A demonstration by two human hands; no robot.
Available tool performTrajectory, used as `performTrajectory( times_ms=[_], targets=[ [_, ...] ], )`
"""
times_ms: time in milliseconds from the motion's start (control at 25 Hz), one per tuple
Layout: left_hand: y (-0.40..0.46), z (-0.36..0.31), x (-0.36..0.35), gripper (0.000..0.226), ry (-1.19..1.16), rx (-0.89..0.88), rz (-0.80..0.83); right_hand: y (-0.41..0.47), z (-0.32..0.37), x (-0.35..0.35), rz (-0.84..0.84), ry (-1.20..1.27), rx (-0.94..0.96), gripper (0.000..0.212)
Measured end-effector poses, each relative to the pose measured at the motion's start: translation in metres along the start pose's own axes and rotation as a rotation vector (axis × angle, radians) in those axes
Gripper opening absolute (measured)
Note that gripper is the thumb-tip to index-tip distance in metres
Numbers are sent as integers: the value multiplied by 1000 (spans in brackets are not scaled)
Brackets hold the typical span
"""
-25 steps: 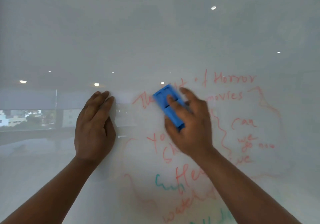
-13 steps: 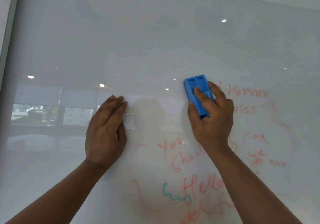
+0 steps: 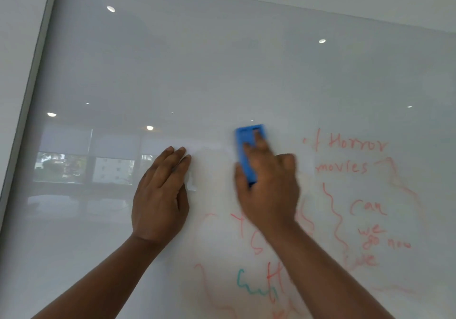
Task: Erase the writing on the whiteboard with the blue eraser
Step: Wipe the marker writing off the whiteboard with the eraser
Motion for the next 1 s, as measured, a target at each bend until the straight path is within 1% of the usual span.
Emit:
performTrajectory(
  times_ms=[40, 80, 120, 160, 200, 240, 280, 320, 400, 440, 480, 520, 600, 640, 680, 720, 760, 800, 840, 880, 920, 1000],
  targets=[
    [0, 0, 0, 44, -2, 0, 0, -14, 14, -4, 55, 11, 142, 38],
    [1, 0, 0, 44, -4, 1, 1, -17, 9, -2, 81, 12, 204, 37],
    [1, 0, 0, 45, -1, 6, 4, -11, -13, 4, 65, -7, 169, 37],
    [0, -1, -1, 45, 6, 12, 11, 1, -42, 13, 10, -21, 39, 39],
    [-1, -2, -2, 46, 14, 14, 15, 14, -72, 22, -69, -37, -136, 41],
    [-1, -2, -2, 47, 16, 14, 15, 21, -90, 25, -121, -65, -267, 43],
    [-1, -2, -2, 47, 11, 10, 14, 23, -90, 22, -141, -79, -324, 44],
    [-1, -2, -2, 46, 1, 7, 14, 21, -72, 16, -123, -83, -266, 44],
    [0, -1, 0, 46, -8, 5, 5, 0, -19, 3, -13, -30, -5, 42],
    [0, -1, 0, 46, -11, 4, 2, -11, -11, 1, 40, -3, 92, 42],
    [0, -1, 0, 47, -11, 4, 4, -14, -17, 5, 60, -11, 140, 43],
    [-1, -2, 1, 48, -4, 10, 7, -9, -34, 12, 36, -27, 105, 44],
    [-2, -2, 0, 49, 2, 13, 14, 4, -74, 27, -94, -88, -140, 47],
    [-3, -2, -1, 49, -2, 9, 20, 2, -75, 27, -132, -114, -215, 48],
    [-3, -2, -1, 48, -10, 6, 24, -4, -56, 21, -134, -102, -190, 47],
    [-4, -2, 0, 46, -19, 2, 25, -16, -24, 11, -81, -69, -94, 45],
    [-4, -2, 1, 45, -27, -4, 25, -35, 11, 2, -10, -17, 42, 43],
    [-5, -2, 2, 45, -32, -11, 26, -58, 35, -3, 63, 46, 161, 42],
    [-6, -2, 3, 47, -33, -17, 28, -74, 41, -2, 119, 85, 230, 42],
    [-7, -3, 5, 50, -28, -20, 26, -78, 31, 3, 125, 97, 242, 42],
    [-8, -4, 5, 53, -20, -22, 28, -72, 10, 13, 82, 79, 190, 42],
    [-10, -4, 7, 57, 1, -27, 37, -52, -33, 31, -85, -6, -53, 40]
  ],
)
Point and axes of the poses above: each hand's wrist, its own y-axis towards the middle knuckle, its own x-axis out of the back of the hand, z = x × y, the point moved 9 cm from there along y, towards the middle knuckle, and after that the axes turned 14 degrees about -z, right-handed, at the moved point
